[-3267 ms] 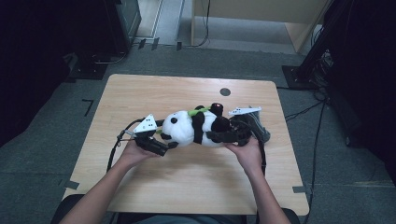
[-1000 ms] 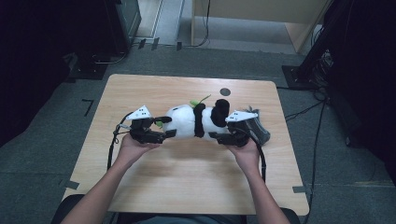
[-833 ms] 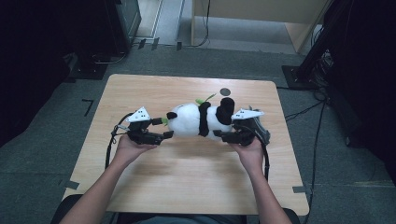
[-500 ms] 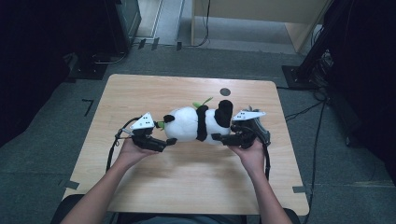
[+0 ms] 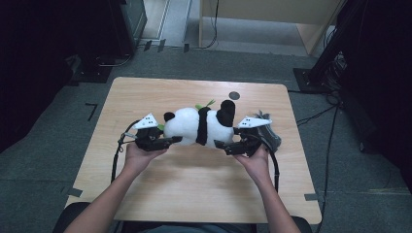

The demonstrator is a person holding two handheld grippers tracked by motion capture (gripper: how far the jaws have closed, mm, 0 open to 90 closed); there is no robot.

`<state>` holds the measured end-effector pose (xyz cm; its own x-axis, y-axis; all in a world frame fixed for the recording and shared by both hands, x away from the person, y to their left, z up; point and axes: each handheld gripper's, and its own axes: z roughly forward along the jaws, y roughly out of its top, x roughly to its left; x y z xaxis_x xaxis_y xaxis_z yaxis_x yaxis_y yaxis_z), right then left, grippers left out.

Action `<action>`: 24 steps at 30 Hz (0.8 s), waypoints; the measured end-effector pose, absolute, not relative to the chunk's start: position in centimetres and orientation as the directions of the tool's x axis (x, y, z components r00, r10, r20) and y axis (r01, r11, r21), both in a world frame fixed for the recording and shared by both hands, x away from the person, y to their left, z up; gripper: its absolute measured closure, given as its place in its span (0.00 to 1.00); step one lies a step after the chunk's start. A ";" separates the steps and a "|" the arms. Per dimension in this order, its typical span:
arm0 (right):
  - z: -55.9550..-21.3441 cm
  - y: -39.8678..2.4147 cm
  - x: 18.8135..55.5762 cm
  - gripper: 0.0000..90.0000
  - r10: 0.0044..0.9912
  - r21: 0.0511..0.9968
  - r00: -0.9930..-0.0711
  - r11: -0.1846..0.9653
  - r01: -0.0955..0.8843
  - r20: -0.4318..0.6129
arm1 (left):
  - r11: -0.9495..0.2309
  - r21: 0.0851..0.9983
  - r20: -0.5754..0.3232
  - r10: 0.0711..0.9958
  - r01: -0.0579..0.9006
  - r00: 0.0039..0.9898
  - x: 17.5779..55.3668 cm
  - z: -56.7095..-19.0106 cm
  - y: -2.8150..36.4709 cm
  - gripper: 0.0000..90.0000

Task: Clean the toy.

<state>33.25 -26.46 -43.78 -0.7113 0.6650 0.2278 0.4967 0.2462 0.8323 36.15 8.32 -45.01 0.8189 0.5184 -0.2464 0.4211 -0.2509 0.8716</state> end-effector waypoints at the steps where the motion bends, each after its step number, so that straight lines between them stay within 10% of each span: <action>1: -43.9 -26.6 33.2 0.19 0.658 0.842 -0.719 0.240 0.483 0.225 | -0.242 0.873 -0.252 0.519 0.423 0.817 36.2 -44.8 8.6 0.59; 15: -44.9 -25.5 33.1 0.21 0.633 0.875 -0.768 0.312 0.369 0.099 | -0.168 0.807 -0.441 0.466 0.566 0.767 37.1 -44.5 9.2 0.50; 24: -44.3 -25.7 33.3 0.32 0.675 0.848 -0.713 0.253 0.466 0.191 | -0.258 0.880 -0.219 0.526 0.399 0.822 36.3 -44.5 8.5 0.27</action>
<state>33.33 -25.71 -44.27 -0.7127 0.6751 0.1907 0.4665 0.2530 0.8476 36.32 8.49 -44.47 0.8220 0.5257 -0.2188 0.3995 -0.2585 0.8796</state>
